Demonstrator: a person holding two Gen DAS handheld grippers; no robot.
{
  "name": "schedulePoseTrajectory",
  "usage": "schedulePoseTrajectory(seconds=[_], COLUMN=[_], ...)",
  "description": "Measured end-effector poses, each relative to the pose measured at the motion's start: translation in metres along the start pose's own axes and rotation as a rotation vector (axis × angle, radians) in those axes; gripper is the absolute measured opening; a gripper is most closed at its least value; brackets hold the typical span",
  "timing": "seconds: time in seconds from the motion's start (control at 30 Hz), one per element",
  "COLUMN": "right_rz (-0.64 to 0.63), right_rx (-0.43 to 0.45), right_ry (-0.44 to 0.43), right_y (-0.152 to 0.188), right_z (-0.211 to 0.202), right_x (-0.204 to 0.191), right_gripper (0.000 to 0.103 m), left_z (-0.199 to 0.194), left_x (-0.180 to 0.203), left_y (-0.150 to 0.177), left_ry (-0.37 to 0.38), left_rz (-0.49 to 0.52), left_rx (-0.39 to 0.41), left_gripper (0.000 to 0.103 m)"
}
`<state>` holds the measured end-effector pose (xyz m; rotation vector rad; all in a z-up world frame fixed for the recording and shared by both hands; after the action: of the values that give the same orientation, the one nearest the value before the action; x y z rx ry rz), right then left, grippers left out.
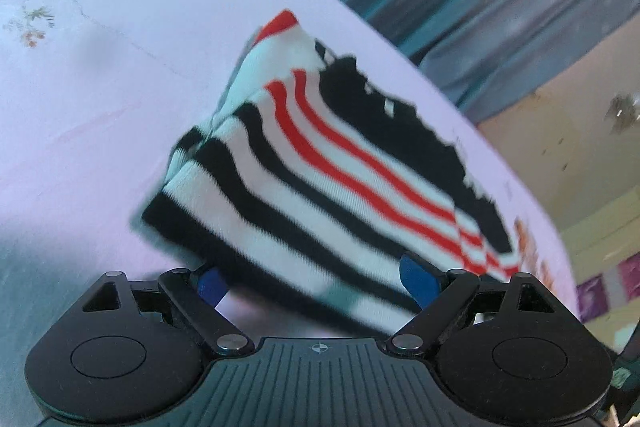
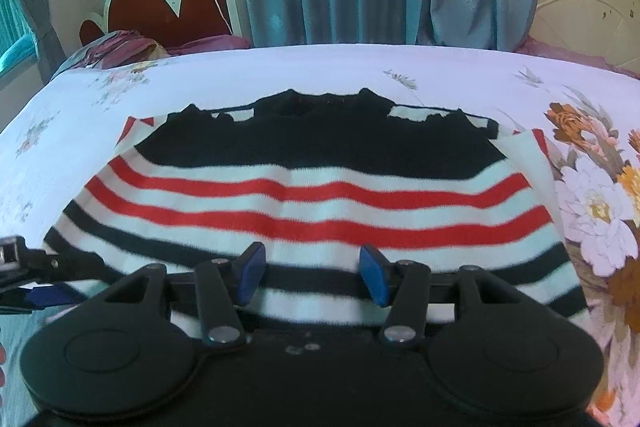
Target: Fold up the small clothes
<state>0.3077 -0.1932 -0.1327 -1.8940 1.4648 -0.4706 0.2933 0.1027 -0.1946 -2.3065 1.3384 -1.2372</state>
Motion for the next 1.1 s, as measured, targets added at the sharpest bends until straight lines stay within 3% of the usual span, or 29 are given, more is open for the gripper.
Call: schedulePoseTrajectory(seconds=[0.2,0.3,0.37,0.57,0.63,0.8,0.93,1.1], right_rz=[0.0,-0.006,-0.042,-0.183,-0.178,-0.175,-0.151,0.006], right_rx=[0.012,-0.008,-0.01,0.013,0.018,0.018,0.009,0.036], right_ry=[0.027,0.055,0.075,0.168,0.171,0.141,0.094,-0.034], right_y=[-0.014,-0.012,-0.007,0.004,0.004,0.002,-0.003,-0.016], right_z=[0.023,0.036,0.041,0.049,0.049,0.047,0.044,0.02], right_x=[0.0,0.0,-0.004,-0.023,-0.022,-0.017,-0.011,0.025], right_gripper=[0.051,0.052,0.053,0.053,0.053,0.053,0.054,0.054], left_z=[0.015,0.02,0.025,0.028,0.023,0.006,-0.007,-0.012], left_x=[-0.003,-0.008,-0.016,-0.021,-0.016,0.016,0.063,0.141], left_y=[-0.008,-0.01,-0.012,-0.013,-0.015,-0.02,-0.024,-0.02], left_ry=[0.054,0.045,0.039,0.043,0.033,-0.007,-0.024,0.015], left_rz=[-0.042,-0.081,-0.124,-0.162,-0.152,-0.04,0.112,0.321], left_rx=[0.085,0.128,0.138,0.142,0.153,0.216,0.282,0.31], left_gripper=[0.085,0.062,0.035,0.017,0.016,0.015,0.014,0.014])
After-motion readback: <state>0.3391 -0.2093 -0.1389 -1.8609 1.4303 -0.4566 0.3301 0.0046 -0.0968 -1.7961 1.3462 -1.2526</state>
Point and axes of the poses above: each gripper's, at about its wrist camera, not at the fingertips, and z roughly the way its jaws point, x to its right, y to its underside, the point moved 1 cm from there along z, roughly the way its jaws point, and after that the axes turned 5 degrees about -y, right-handed, at the moved point
